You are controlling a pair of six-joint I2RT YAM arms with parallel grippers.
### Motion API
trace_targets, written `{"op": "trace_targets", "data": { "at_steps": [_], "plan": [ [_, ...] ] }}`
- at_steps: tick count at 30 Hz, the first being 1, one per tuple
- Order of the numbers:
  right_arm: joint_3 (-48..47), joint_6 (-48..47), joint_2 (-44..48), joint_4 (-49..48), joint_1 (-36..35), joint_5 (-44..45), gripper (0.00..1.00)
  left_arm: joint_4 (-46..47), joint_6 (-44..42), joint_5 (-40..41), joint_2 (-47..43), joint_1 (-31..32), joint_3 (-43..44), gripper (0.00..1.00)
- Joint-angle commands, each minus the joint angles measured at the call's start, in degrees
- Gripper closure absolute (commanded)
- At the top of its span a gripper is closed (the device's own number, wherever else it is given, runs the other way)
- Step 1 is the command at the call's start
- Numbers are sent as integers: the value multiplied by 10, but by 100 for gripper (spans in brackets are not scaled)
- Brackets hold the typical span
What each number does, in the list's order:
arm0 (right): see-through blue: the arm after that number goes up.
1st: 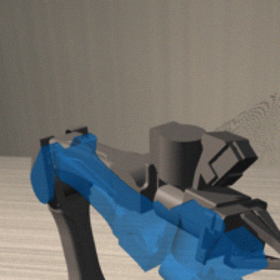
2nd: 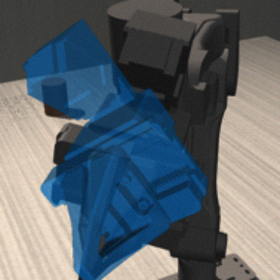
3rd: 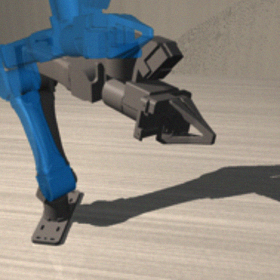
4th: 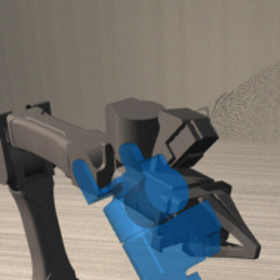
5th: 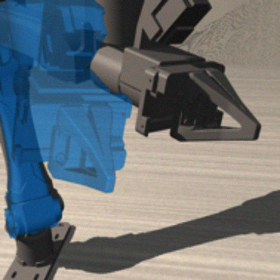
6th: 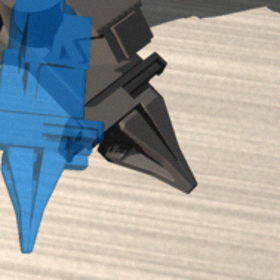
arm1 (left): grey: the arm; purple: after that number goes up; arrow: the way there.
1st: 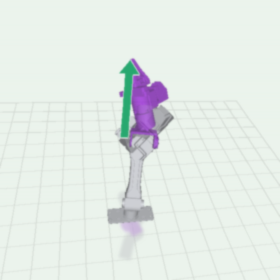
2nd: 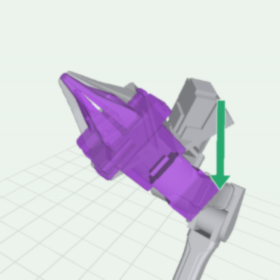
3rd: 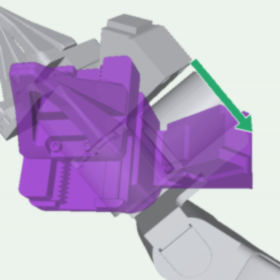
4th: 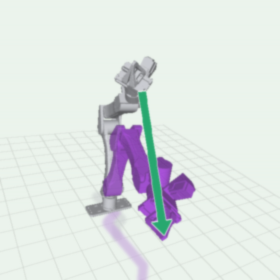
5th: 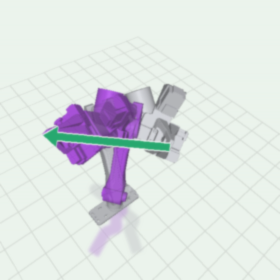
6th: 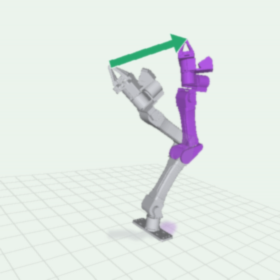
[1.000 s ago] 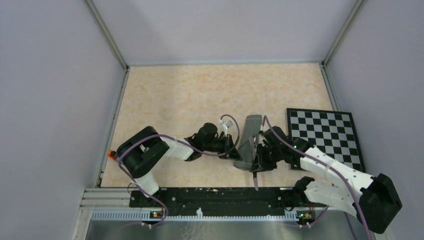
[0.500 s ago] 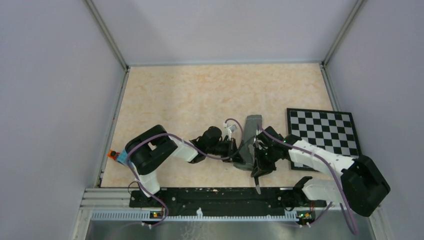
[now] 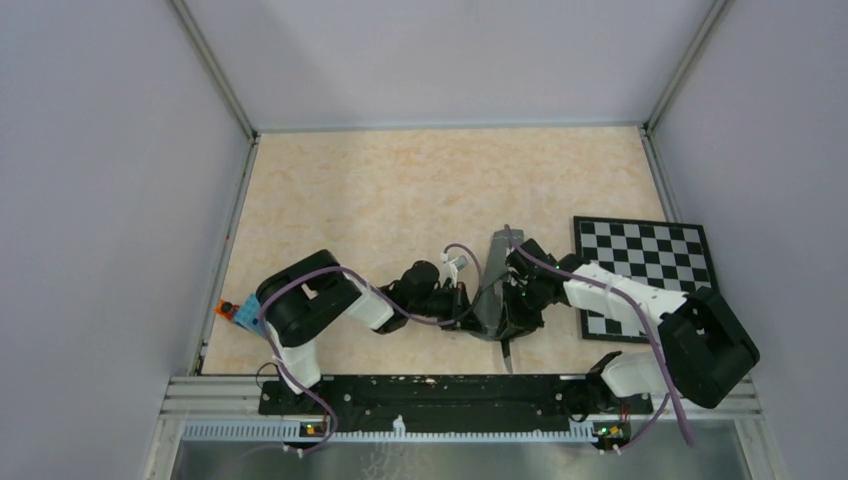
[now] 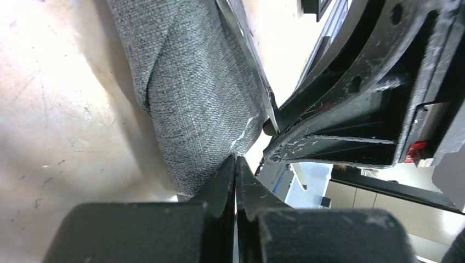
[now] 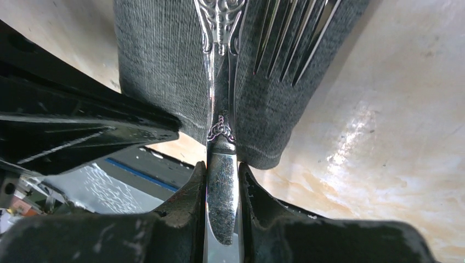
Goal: Fold the napkin into a case and place the utensils inside
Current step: Insert the knife into the folded napkin.
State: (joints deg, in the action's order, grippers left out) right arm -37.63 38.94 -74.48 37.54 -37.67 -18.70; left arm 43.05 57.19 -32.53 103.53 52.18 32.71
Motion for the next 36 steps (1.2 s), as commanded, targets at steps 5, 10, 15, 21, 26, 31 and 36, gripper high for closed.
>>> {"op": "trace_targets", "data": {
  "at_steps": [5,10,15,21,26,31,36],
  "plan": [
    [-49,5,-25,-45,25,34,100,86,22,0,34,12,-15,100],
    [-70,11,-53,-77,38,53,100,95,25,-2,46,13,-15,100],
    [-88,4,-86,-99,57,65,100,102,25,-1,51,13,-22,100],
    [-101,3,-107,-118,75,85,100,113,28,-5,56,13,-24,100],
    [-107,14,-112,-143,77,107,100,118,28,-7,59,13,-24,100],
    [-120,22,-119,-152,77,121,100,122,28,-7,60,14,-27,100],
    [-125,35,-120,-164,77,123,100,124,28,-8,61,14,-27,100]
  ]
}}
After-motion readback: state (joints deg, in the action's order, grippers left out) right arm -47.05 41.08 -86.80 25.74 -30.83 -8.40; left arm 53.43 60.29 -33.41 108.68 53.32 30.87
